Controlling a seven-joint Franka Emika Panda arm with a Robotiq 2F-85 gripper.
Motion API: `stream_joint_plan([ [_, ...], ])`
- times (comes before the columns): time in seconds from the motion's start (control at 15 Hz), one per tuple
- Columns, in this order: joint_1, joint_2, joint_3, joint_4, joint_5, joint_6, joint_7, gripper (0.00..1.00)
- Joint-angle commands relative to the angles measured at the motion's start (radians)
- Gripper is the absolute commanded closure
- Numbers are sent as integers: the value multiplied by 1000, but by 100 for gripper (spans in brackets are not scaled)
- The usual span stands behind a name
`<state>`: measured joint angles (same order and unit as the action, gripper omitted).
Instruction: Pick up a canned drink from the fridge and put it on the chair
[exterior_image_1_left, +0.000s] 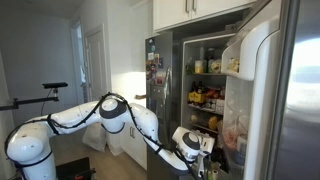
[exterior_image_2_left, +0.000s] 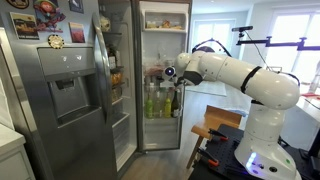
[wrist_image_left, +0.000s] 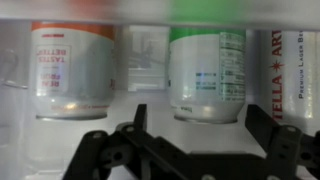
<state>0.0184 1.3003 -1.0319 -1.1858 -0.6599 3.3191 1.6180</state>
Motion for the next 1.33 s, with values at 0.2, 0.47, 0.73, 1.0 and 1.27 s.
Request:
stream_joint_plan([
  [0.2,-43,14,25,71,4,-47,-11,0],
  [0.47,-49,22,42,83,3,-58,-12,0],
  [0.73,-55,26,59,93,-2,-78,-21,0],
  [1.0,-61,31,76,105,-4,-93,-31,42],
  [1.27,-60,37,70,115,-1,-100,-27,53],
])
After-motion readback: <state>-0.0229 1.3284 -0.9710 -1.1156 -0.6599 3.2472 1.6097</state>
